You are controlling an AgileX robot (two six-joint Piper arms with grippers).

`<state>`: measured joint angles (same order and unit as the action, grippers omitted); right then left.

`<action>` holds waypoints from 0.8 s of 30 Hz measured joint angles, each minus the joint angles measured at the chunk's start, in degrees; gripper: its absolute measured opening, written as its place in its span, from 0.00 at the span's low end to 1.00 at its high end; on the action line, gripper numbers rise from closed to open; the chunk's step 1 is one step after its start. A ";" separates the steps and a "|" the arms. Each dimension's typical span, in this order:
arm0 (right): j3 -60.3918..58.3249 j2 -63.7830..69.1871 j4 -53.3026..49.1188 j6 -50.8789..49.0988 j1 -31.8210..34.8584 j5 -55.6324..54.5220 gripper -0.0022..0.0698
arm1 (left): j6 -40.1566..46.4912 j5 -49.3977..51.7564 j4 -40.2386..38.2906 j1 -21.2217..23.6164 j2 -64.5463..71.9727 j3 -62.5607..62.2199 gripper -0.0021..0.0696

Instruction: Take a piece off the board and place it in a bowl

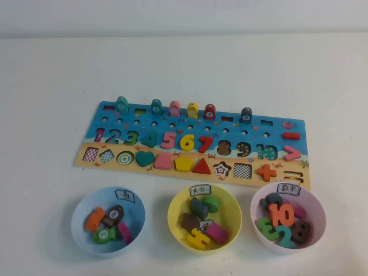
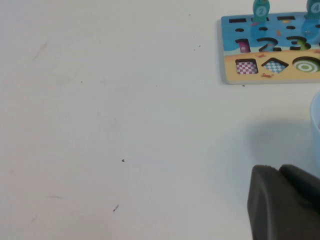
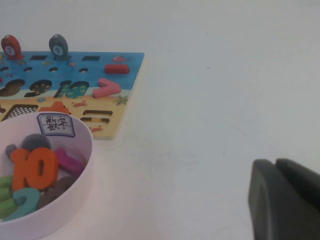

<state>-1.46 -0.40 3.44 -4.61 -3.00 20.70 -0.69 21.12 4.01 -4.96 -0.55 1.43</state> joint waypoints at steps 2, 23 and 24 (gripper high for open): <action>0.00 0.00 0.00 0.00 0.00 0.00 0.01 | 0.00 0.00 0.00 0.00 0.00 0.00 0.02; 0.00 0.00 7.94 0.00 0.00 0.00 0.01 | 0.00 0.00 0.00 0.00 0.00 0.00 0.02; 0.00 0.00 11.50 0.00 0.00 0.00 0.01 | 0.00 0.00 0.00 0.00 0.00 0.00 0.02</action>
<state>-1.46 -0.40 14.94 -4.61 -3.00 20.70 -0.69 21.12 4.01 -4.96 -0.55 1.43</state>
